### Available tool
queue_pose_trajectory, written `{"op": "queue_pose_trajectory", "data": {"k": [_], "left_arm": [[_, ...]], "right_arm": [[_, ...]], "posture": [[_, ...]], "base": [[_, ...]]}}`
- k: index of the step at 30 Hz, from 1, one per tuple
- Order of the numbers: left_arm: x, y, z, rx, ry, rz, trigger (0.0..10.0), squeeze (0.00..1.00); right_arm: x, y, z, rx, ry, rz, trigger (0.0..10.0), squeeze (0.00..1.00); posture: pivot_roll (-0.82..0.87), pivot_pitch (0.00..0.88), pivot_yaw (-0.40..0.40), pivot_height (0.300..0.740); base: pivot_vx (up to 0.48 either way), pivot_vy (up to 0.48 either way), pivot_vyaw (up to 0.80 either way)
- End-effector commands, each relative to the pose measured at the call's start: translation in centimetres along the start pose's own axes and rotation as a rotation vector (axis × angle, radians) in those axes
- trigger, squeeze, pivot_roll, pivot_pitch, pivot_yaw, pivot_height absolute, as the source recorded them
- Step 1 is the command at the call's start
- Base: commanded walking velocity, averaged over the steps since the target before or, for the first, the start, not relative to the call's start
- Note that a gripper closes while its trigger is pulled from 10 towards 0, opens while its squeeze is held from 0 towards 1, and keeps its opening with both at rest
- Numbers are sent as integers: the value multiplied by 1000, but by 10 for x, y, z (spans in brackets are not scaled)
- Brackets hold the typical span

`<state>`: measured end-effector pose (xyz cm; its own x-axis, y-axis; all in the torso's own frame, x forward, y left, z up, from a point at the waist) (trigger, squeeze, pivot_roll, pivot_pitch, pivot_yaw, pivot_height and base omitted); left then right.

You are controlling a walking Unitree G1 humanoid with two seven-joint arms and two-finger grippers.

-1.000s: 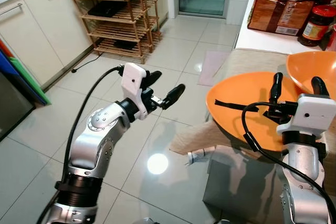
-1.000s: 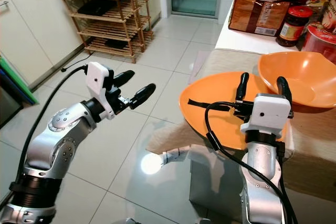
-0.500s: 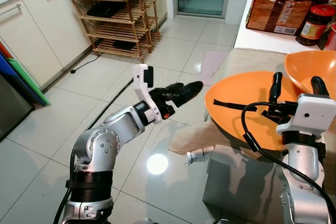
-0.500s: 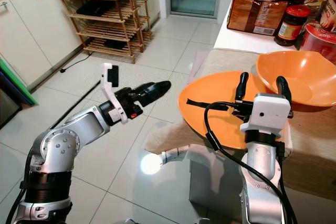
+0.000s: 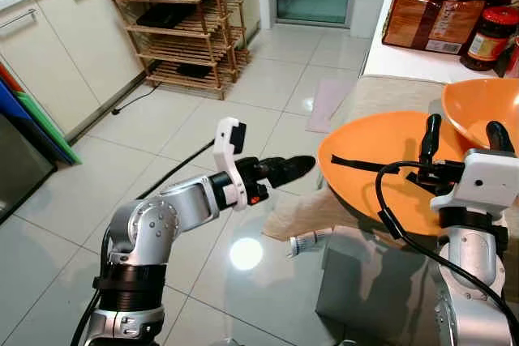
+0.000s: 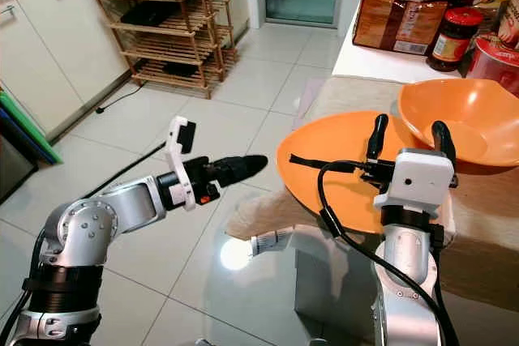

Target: Setting the table

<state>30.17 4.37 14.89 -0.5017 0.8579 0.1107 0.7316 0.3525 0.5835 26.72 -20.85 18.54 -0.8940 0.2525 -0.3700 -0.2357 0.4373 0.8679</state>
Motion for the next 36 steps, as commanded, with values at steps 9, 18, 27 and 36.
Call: {"op": "queue_pose_trajectory", "data": {"k": [9, 18, 27, 36], "left_arm": [[-12, 10, 11, 43, 35, -28, 10000, 0], [-23, 8, 8, 61, 17, -25, 10000, 0], [-31, 5, 12, 69, 27, -8, 10000, 0], [-35, 1, 12, 77, 27, 6, 10000, 0]], "right_arm": [[3, 7, 0, 0, -6, -9, 10000, 0], [6, 7, -2, 7, -12, -7, 10000, 0], [7, 8, -2, 9, -18, -4, 10000, 0], [9, 8, -3, 8, -24, 3, 10000, 0]], "posture": [[-74, 0, 143, 740], [-93, 0, 150, 740], [-100, 0, 160, 740], [-102, 0, 166, 740]], "base": [[0, 0, 0], [0, 0, 0], [0, 0, 0], [0, 0, 0]]}}
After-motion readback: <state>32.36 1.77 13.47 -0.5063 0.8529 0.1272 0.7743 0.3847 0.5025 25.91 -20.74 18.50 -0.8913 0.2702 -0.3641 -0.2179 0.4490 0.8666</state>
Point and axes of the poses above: a point about 5 cm out from each wrist's last joint towards the gripper, its own x axis pointing back from the gripper into the wrist, its own y axis along the axis of the wrist's last joint, z = x × y, the point moved 4 cm from there along -x, pointing out of the wrist towards the gripper, and after that the axes turned 10 degrees about x, right-handed, at the moved point
